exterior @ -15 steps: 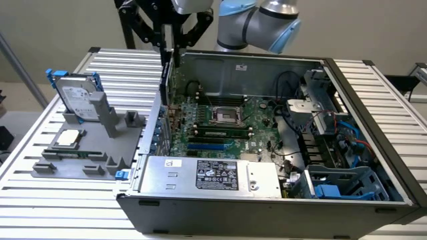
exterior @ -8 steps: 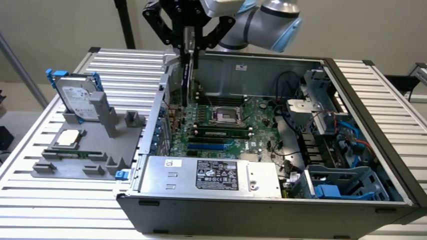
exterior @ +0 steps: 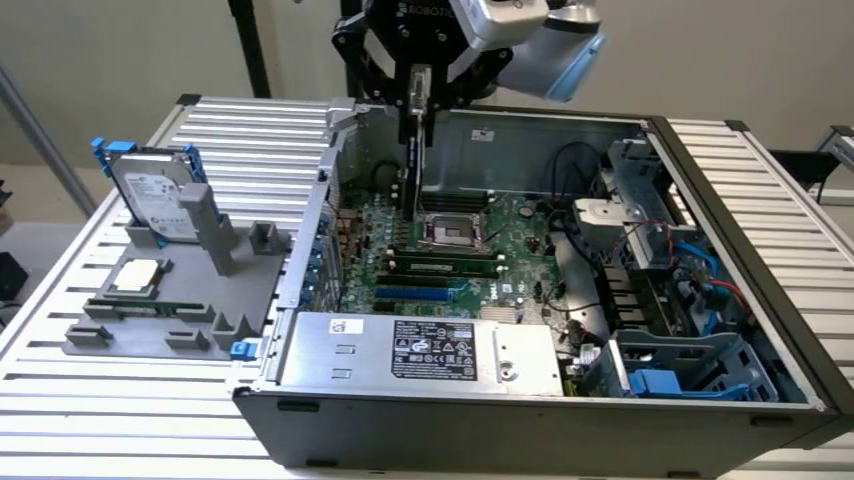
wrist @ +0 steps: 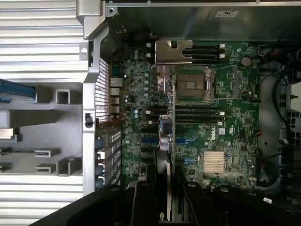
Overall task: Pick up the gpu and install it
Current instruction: 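Pick up the gpu and move the gpu toward the slot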
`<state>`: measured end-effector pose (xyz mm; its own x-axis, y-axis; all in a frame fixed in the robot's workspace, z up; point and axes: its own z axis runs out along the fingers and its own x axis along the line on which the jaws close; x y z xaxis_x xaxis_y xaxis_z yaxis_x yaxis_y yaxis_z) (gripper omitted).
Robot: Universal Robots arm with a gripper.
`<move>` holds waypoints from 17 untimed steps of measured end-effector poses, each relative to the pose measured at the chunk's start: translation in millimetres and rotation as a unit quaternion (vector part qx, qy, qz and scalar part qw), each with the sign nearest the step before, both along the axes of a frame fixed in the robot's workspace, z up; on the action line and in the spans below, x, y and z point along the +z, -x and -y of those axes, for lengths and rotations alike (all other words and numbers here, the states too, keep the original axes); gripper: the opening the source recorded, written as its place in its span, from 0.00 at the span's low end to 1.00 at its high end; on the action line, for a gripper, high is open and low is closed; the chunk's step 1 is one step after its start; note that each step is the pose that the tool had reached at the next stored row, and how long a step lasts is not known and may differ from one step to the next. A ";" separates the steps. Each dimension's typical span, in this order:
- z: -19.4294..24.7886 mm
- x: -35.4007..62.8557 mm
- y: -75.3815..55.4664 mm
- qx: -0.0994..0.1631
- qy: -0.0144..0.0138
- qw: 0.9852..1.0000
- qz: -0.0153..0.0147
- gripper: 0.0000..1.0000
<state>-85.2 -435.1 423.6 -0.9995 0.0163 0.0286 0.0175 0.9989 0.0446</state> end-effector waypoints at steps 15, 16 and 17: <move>0.5 -14.3 -53.3 0.001 0.001 1.000 -0.001 0.27; 0.5 -14.3 -53.3 0.000 0.001 1.000 -0.001 0.27; 0.5 -14.3 -53.3 0.001 0.001 1.000 -0.001 0.27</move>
